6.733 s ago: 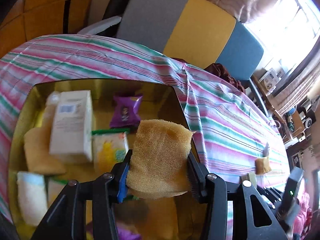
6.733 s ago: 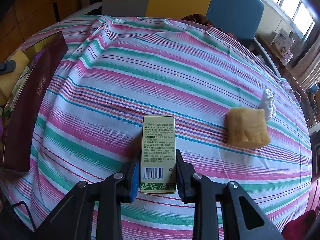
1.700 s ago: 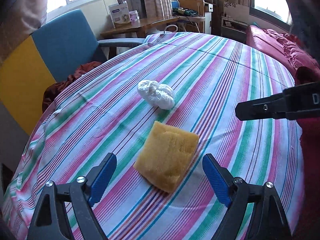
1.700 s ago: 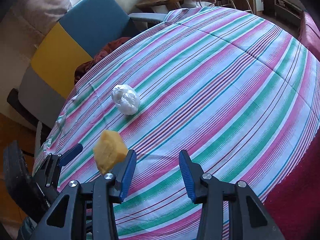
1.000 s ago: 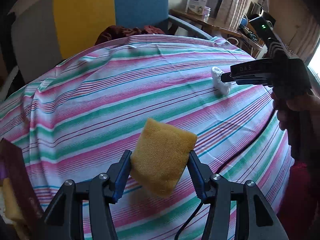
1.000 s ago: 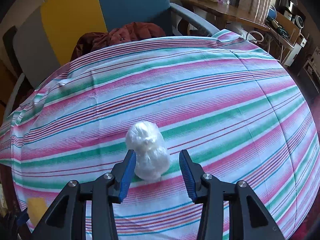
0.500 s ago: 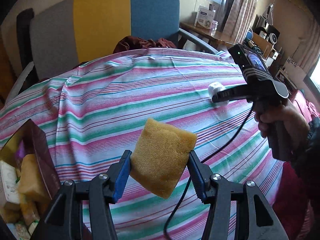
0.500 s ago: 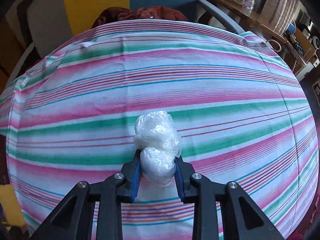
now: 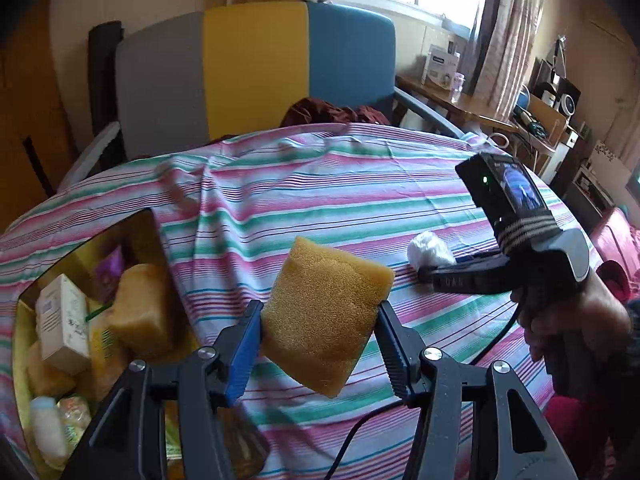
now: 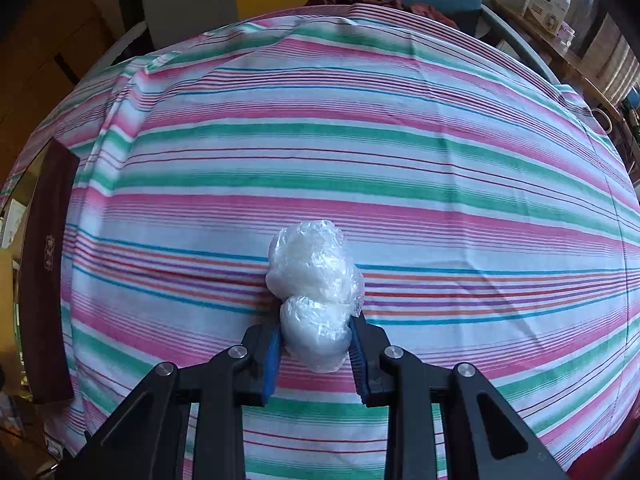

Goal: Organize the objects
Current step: 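Carry the sponge-cake block into the gold tray and open the left gripper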

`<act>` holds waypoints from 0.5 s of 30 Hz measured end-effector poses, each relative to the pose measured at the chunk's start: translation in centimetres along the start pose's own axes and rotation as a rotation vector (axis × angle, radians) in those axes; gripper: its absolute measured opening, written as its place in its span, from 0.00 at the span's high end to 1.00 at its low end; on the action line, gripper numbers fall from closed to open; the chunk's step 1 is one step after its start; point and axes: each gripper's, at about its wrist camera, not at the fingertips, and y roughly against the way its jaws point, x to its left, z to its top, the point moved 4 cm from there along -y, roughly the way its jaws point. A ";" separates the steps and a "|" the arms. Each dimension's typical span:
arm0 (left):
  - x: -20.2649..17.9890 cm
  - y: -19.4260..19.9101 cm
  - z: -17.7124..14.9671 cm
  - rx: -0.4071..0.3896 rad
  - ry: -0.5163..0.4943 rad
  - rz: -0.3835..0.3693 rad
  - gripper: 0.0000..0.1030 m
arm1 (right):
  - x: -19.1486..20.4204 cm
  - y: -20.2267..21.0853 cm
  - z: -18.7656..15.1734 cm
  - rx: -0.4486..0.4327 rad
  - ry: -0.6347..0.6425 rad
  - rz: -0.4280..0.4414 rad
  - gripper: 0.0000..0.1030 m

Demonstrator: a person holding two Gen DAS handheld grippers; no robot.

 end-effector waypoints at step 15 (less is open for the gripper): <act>5.1 4.2 -3.1 -0.080 0.064 0.090 0.45 | 3.6 0.2 -1.7 -0.096 0.079 -0.031 0.72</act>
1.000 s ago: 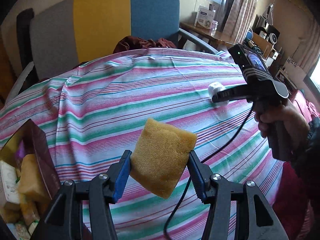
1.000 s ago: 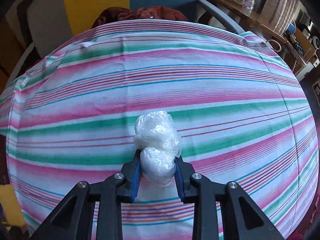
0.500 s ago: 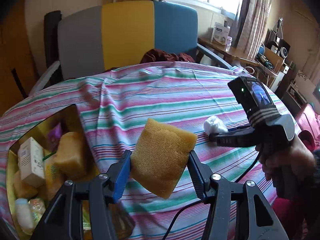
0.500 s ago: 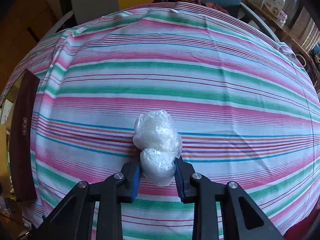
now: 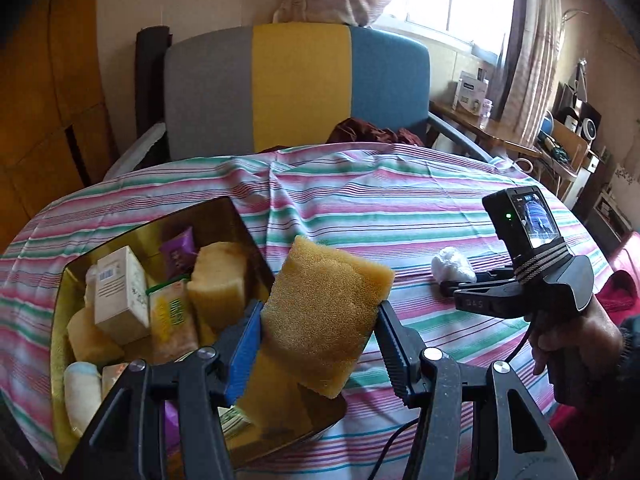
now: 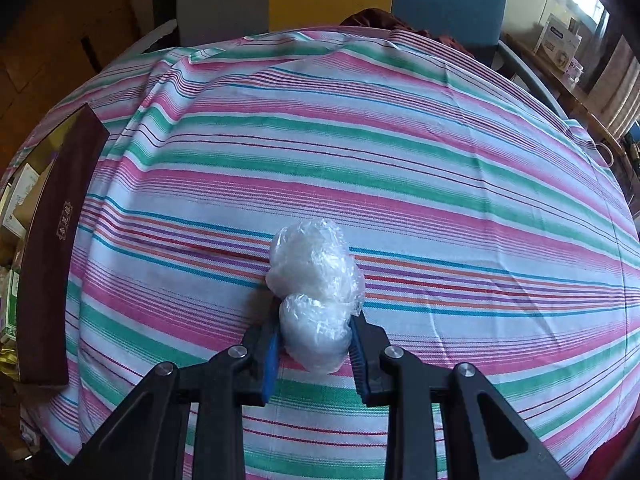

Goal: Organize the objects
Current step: 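Carry the sponge-cake block into the gold tray and open the left gripper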

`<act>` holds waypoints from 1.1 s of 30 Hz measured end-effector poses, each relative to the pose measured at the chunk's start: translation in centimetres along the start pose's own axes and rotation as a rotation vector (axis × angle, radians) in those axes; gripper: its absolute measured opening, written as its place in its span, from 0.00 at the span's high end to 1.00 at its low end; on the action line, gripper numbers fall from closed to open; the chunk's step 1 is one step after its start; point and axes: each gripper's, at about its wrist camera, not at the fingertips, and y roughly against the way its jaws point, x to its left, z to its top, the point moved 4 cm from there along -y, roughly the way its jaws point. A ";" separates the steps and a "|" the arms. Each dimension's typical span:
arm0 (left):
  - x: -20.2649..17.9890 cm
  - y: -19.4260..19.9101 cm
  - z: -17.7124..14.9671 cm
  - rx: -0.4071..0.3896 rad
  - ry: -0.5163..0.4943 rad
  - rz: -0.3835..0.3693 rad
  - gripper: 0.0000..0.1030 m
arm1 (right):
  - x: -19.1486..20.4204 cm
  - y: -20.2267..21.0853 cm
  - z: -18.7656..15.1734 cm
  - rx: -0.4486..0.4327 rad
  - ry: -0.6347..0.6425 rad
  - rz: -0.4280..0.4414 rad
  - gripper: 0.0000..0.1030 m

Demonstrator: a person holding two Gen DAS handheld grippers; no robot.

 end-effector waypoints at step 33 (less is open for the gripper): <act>18.5 4.6 -7.7 0.023 0.457 0.108 0.45 | 0.2 -0.4 -0.1 -0.022 0.056 -0.053 0.72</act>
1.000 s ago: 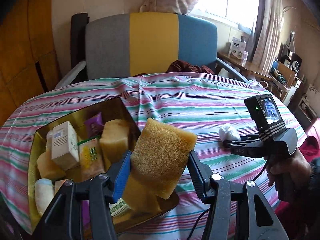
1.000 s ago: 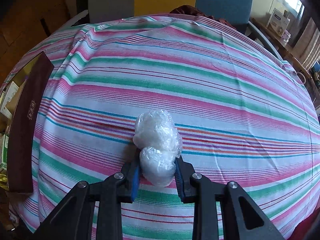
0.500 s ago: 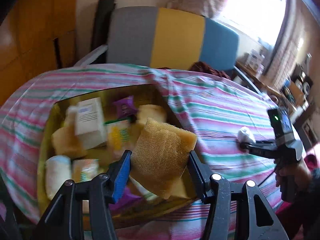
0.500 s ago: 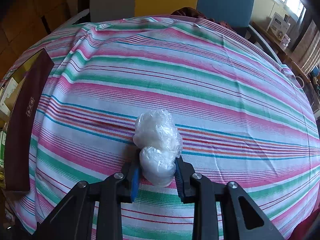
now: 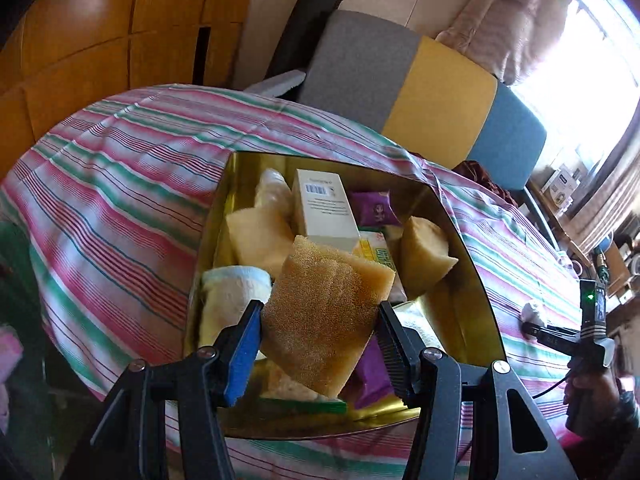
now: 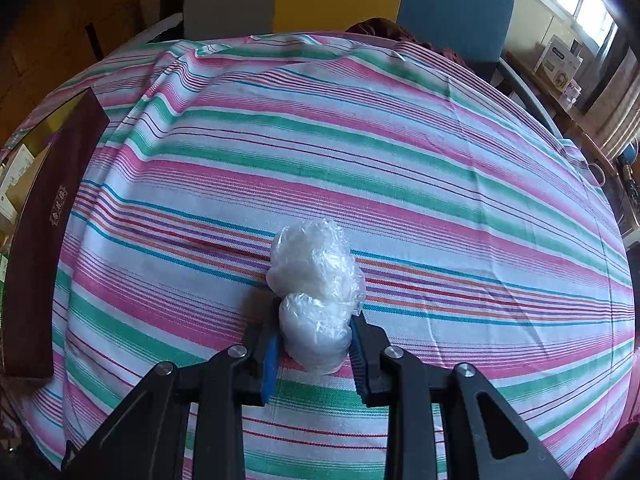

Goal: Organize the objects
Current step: 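Carry the sponge-cake block into the gold tray and open the left gripper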

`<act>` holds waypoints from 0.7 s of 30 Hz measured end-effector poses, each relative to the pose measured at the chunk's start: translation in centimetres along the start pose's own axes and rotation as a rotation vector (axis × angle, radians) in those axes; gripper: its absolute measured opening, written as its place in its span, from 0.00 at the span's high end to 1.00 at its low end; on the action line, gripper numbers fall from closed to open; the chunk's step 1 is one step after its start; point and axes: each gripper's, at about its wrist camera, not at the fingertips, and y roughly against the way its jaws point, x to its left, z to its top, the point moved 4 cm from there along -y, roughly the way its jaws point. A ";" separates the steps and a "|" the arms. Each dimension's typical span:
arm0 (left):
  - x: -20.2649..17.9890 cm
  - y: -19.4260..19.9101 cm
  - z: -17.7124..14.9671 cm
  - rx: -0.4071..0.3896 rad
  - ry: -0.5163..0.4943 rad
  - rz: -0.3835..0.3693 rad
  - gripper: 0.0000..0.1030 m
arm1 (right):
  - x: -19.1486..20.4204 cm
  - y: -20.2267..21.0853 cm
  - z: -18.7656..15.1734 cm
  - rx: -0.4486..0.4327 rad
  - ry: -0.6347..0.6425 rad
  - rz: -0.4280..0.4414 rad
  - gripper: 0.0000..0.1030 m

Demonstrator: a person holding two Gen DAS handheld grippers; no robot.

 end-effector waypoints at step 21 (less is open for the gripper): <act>-5.3 -8.0 1.8 0.101 -0.067 0.018 0.43 | 0.1 0.4 0.1 0.003 0.002 0.000 0.72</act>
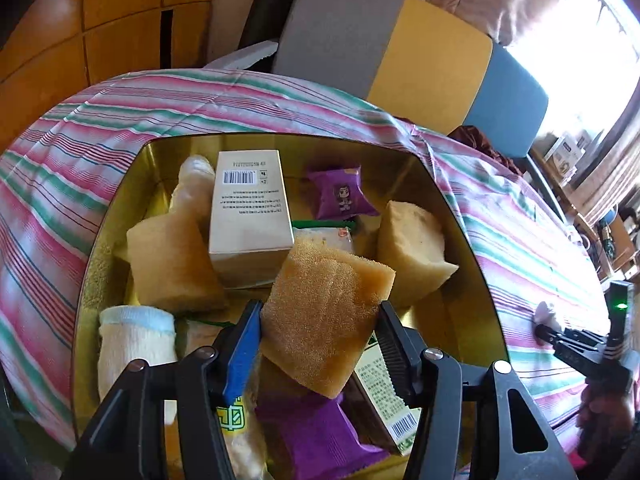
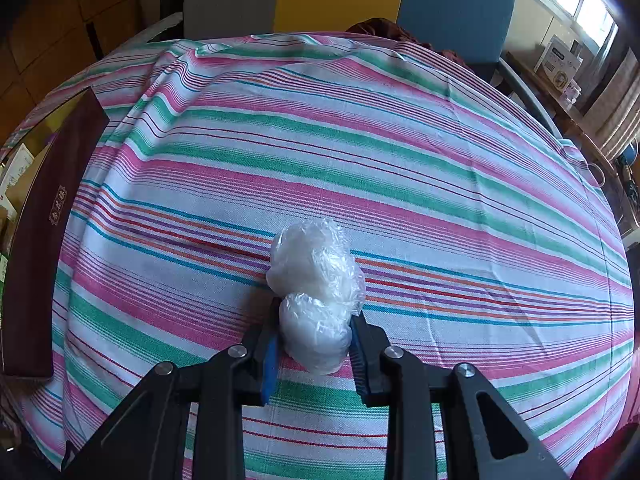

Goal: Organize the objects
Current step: 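Carry the sponge-cake block into the gold tray and open the left gripper, then lower the wrapped knit pouch into the gold tray and open the right gripper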

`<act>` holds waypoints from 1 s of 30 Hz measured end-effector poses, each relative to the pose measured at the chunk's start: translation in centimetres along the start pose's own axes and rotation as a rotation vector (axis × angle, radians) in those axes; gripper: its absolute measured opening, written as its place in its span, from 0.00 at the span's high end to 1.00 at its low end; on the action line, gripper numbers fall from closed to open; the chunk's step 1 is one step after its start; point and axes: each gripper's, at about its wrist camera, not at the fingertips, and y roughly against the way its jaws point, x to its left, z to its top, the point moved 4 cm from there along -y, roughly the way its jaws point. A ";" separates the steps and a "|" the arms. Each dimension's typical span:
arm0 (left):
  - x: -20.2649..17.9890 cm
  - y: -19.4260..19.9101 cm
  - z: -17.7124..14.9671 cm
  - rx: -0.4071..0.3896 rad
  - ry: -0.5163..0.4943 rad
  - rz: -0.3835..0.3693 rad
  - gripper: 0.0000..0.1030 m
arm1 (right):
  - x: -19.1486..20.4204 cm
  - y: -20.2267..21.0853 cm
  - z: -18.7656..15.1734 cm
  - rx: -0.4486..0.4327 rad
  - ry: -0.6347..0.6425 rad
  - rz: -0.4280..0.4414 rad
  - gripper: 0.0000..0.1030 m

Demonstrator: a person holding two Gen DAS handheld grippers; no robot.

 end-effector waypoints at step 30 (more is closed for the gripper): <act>3.0 7.7 -2.0 -0.179 -0.052 0.137 0.22 | 3.0 3.1 0.5 -0.035 0.025 0.067 0.72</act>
